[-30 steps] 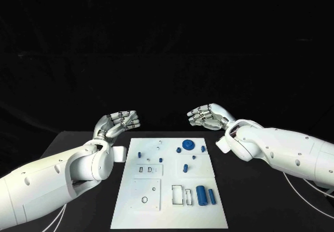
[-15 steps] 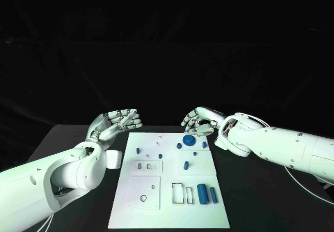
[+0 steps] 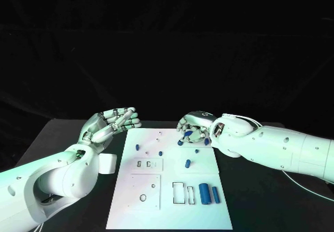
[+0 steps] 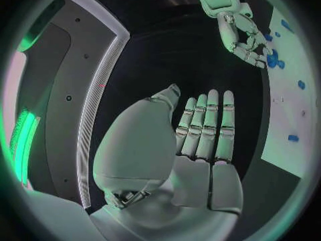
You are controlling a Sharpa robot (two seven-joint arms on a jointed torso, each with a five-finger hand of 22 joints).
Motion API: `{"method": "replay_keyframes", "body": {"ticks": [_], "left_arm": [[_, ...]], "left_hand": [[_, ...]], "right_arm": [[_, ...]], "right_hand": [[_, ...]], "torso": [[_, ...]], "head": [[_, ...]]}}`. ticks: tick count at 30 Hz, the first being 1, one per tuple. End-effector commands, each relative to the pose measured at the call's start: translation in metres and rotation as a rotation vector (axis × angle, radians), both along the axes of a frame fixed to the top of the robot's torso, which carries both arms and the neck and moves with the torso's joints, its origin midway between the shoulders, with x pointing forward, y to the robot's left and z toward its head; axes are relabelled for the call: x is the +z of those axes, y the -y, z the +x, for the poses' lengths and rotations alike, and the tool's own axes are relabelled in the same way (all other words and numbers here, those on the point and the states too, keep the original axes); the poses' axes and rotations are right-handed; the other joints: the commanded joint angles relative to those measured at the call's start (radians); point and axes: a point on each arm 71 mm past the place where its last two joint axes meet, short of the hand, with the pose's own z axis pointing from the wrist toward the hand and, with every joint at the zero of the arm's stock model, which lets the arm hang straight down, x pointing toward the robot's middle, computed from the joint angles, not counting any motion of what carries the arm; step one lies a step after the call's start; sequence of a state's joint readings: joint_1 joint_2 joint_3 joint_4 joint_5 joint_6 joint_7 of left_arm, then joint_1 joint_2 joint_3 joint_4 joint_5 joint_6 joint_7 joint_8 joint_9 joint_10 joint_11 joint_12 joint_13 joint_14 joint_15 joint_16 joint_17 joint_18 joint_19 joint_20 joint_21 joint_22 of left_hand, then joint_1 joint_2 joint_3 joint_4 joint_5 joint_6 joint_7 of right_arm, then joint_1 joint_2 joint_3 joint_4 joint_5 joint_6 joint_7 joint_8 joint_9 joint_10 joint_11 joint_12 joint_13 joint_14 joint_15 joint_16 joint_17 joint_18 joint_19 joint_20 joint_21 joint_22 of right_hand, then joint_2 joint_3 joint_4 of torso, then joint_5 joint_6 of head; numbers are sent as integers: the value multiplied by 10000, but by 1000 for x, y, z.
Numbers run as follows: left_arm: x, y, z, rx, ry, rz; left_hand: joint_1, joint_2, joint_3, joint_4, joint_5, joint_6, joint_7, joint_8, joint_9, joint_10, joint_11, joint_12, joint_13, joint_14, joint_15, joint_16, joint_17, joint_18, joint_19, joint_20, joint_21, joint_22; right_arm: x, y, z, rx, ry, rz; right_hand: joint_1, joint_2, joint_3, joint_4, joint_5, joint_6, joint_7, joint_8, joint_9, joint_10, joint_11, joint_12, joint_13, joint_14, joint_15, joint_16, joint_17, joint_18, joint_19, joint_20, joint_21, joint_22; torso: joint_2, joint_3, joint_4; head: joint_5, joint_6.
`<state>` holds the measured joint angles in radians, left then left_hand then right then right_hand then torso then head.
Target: Assemble the parts on the task board
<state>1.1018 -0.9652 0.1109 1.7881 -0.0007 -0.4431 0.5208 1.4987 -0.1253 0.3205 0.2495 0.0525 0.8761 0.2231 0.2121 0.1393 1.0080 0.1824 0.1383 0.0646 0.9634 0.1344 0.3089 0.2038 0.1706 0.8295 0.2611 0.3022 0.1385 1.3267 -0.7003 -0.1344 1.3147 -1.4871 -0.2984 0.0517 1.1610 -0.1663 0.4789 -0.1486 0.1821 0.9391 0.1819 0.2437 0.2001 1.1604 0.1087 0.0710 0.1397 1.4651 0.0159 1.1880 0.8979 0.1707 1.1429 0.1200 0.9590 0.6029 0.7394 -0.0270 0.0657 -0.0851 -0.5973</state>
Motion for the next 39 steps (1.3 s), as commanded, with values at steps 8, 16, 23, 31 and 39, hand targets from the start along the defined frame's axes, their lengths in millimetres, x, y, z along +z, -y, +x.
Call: {"method": "replay_keyframes", "body": {"ticks": [8,16,23,31,39], "left_arm": [[3,3,0,-316,113,-95],[2,3,1,-330,97,-103],[2,3,2,-340,65,-96],[1,2,3,-318,38,-81],[1,1,3,-330,9,-80]], "left_hand": [[-92,-79,39,1,1,-39,206,-71,-13,-28,42,-85,-12,13,75,-57,19,125,51,8,21,-13],[-92,-79,39,1,1,-39,206,-71,-13,-28,42,-85,-12,13,75,-57,19,125,51,8,21,-13],[-99,-82,38,2,2,-39,206,-73,-13,-29,43,-92,-11,14,76,-60,21,125,52,9,21,-15],[-118,-90,34,6,4,-41,214,-78,-15,-35,47,-106,-10,20,77,-61,27,126,55,9,21,-17],[-123,-87,35,7,5,-41,216,-80,-15,-36,49,-111,-10,26,76,-60,30,127,58,9,22,-18]], "right_arm": [[-5,-1,2,-174,40,-1269],[-8,-2,3,-190,-75,-1524],[-9,-3,3,-211,-69,-1464],[-10,-4,2,-241,-109,-1398],[-10,-6,1,-209,-124,-1338]], "right_hand": [[151,-66,22,102,234,-95,4,-34,60,-308,16,154,56,102,66,423,318,-164,128,26,444,583],[228,-8,95,139,257,8,8,25,113,-353,20,267,98,129,76,742,631,-209,238,42,750,988],[324,152,341,233,183,326,-97,214,255,-302,-66,448,149,218,34,1329,1439,-558,1309,18,2297,3265],[404,261,616,293,79,469,-173,323,379,-182,-121,596,178,244,-13,1604,1763,-610,1418,-18,2612,3684],[421,323,782,370,51,572,-231,411,485,-82,-168,698,196,256,-49,1764,1947,-638,1453,-43,2788,3934]], "torso": [[278,-22,93],[361,-16,99],[413,-45,153],[483,-60,174],[536,-83,210]], "head": [[-114,28],[-109,20],[-142,28],[-140,40],[-158,58]]}}
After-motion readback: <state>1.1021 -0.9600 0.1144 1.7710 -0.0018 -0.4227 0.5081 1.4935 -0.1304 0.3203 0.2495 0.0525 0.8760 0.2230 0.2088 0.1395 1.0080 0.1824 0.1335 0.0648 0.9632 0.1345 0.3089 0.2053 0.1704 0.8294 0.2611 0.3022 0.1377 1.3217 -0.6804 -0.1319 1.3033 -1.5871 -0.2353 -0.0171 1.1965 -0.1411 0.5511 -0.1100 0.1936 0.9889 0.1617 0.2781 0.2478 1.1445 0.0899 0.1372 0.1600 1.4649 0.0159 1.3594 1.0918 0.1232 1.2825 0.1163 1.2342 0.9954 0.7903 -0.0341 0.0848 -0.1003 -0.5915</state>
